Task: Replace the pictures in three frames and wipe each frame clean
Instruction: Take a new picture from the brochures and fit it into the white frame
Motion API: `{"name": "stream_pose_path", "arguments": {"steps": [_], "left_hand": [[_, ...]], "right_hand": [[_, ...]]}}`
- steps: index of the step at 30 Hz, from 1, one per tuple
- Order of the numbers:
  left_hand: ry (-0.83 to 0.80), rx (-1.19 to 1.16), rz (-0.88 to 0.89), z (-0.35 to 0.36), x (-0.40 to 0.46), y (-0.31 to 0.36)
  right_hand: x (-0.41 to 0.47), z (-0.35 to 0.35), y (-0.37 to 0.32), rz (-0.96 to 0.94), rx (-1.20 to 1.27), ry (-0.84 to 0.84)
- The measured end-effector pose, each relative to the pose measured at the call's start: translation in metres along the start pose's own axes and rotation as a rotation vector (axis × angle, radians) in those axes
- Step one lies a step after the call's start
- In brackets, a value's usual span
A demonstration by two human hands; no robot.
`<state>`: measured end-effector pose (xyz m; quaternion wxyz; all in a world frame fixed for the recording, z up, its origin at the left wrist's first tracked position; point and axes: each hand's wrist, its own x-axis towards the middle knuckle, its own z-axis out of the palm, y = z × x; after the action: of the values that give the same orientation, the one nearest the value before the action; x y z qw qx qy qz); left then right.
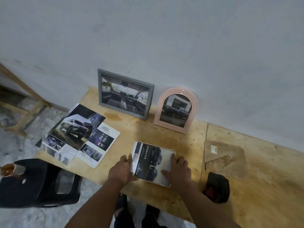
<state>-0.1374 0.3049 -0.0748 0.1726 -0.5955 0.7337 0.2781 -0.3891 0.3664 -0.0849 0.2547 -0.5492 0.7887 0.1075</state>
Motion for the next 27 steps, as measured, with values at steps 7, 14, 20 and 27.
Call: {"name": "stream_pose_path", "arguments": {"steps": [7,14,20,27], "left_hand": [[0.005,-0.002,0.006,0.003,0.002,-0.002],[0.011,0.013,0.011,0.003,0.003,-0.002],[0.018,0.010,0.021,0.002,0.002,-0.001],[0.014,-0.004,0.020,0.002,0.000,0.001]], "right_hand": [[-0.003,0.004,-0.005,0.045,0.091,0.016],[0.004,-0.003,-0.005,0.051,0.080,0.002],[-0.004,0.001,-0.006,0.062,0.137,0.031],[-0.007,-0.002,-0.006,0.068,0.200,0.016]]}}
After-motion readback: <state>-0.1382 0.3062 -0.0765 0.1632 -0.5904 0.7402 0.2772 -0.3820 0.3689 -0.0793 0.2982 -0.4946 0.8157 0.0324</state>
